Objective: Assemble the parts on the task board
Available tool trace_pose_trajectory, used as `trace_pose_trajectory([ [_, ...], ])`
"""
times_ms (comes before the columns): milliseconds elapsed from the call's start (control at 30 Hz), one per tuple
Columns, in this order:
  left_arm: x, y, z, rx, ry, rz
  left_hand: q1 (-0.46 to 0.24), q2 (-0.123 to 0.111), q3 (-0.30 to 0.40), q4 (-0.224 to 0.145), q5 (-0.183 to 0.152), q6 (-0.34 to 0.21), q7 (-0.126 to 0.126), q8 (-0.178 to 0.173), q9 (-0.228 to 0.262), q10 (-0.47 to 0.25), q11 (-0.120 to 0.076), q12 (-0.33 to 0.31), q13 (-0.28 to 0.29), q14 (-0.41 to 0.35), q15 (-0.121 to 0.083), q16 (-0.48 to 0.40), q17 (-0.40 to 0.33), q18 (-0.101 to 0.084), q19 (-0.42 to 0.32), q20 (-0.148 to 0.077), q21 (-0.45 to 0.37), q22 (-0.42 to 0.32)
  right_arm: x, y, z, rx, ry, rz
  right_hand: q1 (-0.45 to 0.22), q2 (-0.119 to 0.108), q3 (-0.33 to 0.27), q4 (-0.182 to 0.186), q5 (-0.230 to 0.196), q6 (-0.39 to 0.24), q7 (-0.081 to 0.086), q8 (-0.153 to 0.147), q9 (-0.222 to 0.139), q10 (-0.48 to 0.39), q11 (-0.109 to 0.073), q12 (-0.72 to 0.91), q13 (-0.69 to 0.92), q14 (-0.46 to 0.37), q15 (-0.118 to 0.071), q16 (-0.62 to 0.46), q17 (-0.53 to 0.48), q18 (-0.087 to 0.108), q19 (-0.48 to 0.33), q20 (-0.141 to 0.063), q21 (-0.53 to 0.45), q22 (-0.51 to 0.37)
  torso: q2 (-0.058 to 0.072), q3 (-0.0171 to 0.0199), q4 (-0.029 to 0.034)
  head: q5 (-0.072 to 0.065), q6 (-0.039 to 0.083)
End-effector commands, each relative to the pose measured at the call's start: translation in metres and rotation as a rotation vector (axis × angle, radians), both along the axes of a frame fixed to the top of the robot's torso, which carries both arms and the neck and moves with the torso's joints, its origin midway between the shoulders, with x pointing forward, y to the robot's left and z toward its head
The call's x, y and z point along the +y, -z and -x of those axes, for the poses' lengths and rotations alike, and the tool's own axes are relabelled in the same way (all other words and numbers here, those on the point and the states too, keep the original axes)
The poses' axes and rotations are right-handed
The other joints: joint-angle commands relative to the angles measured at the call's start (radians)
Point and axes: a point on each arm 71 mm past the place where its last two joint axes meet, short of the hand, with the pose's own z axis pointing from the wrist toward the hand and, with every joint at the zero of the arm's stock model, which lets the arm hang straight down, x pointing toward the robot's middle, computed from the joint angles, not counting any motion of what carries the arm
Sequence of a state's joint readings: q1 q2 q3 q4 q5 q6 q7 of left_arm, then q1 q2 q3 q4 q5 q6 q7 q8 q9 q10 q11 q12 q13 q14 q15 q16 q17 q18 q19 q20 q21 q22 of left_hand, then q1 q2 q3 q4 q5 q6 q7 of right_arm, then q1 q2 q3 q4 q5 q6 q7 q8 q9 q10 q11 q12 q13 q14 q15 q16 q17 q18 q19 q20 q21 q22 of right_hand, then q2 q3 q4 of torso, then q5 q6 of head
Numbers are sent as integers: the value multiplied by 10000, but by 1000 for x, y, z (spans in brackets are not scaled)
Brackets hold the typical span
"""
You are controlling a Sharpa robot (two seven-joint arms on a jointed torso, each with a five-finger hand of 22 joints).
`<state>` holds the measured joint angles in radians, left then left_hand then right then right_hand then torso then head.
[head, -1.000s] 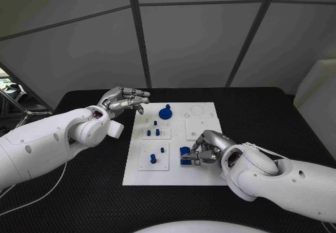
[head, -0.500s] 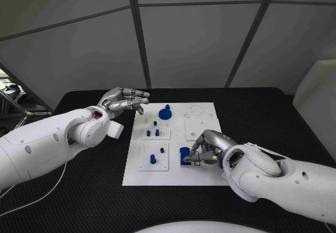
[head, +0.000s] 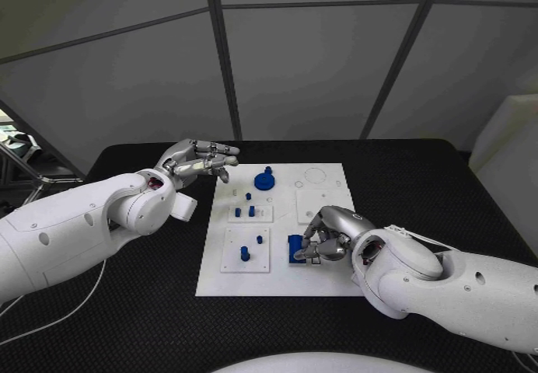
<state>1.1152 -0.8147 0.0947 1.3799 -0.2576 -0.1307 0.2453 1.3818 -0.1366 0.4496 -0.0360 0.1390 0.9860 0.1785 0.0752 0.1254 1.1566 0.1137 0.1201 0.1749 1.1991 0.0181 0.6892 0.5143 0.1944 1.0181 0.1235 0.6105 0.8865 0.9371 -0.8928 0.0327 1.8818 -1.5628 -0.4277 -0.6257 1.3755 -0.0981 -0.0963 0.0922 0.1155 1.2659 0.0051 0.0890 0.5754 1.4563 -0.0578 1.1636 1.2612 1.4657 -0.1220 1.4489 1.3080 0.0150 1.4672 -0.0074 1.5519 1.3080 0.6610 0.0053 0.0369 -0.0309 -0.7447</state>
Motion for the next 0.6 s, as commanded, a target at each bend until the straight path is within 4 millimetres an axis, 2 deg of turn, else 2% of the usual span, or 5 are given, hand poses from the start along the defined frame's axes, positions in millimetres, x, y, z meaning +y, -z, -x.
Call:
trace_pose_trajectory([
  [33,-1,-1,0,21,111,71,-45,89,-32,-23,21,-15,45,-33,12,-67,-37,-29,15,-17,80,-53,-13,-126,-18,53,-68,-10,0,1,-1,-258,-209,340,151,202,-31,-55,54,120,-22,-37,4,-3,-88,-9,-337,610,-47,62,445,-99,950,-66,45,2419,-4,5,-23,16,6],
  [467,0,-1,0,41,115,61,-46,91,-33,-22,21,-15,45,-33,12,-68,-37,-29,16,-17,80,-54,-13,-126,-18,53,-70,-11,-3,-7,1,-793,-159,-686,-445,335,-435,63,93,34,35,-185,-4,22,-50,-46,-337,603,-25,36,416,-78,914,-58,-15,2333,0,17,-12,-13,75],
  [500,0,-1,0,44,115,60,-55,100,-34,-16,20,-15,47,-35,14,-72,-35,-29,22,-20,83,-62,-15,-127,-20,55,-80,-15,-5,-8,2,-730,-158,-867,-701,306,-561,187,288,-149,100,-246,-33,9,-3,-88,-363,595,7,16,384,-69,898,-36,-43,2294,-1,20,-14,-15,79],
  [533,0,-1,0,47,116,59,-55,100,-34,-16,20,-15,47,-35,14,-72,-35,-29,22,-20,83,-62,-15,-127,-20,55,-80,-15,-7,-8,3,-649,-142,-1043,-950,230,-696,325,907,-398,162,-254,-74,-17,42,-155,-407,587,48,-6,350,-57,877,2,-79,2243,-6,17,-13,-24,84],
  [600,0,-1,0,53,114,55,-55,100,-34,-16,20,-15,47,-35,14,-72,-35,-29,22,-20,83,-62,-15,-127,-20,55,-80,-15,-14,-10,5,-470,-75,-1327,-1152,126,-821,465,1250,-833,281,-290,-154,-85,147,-350,-548,583,117,-25,326,-41,850,41,-126,2176,-13,14,-13,-31,98],
])
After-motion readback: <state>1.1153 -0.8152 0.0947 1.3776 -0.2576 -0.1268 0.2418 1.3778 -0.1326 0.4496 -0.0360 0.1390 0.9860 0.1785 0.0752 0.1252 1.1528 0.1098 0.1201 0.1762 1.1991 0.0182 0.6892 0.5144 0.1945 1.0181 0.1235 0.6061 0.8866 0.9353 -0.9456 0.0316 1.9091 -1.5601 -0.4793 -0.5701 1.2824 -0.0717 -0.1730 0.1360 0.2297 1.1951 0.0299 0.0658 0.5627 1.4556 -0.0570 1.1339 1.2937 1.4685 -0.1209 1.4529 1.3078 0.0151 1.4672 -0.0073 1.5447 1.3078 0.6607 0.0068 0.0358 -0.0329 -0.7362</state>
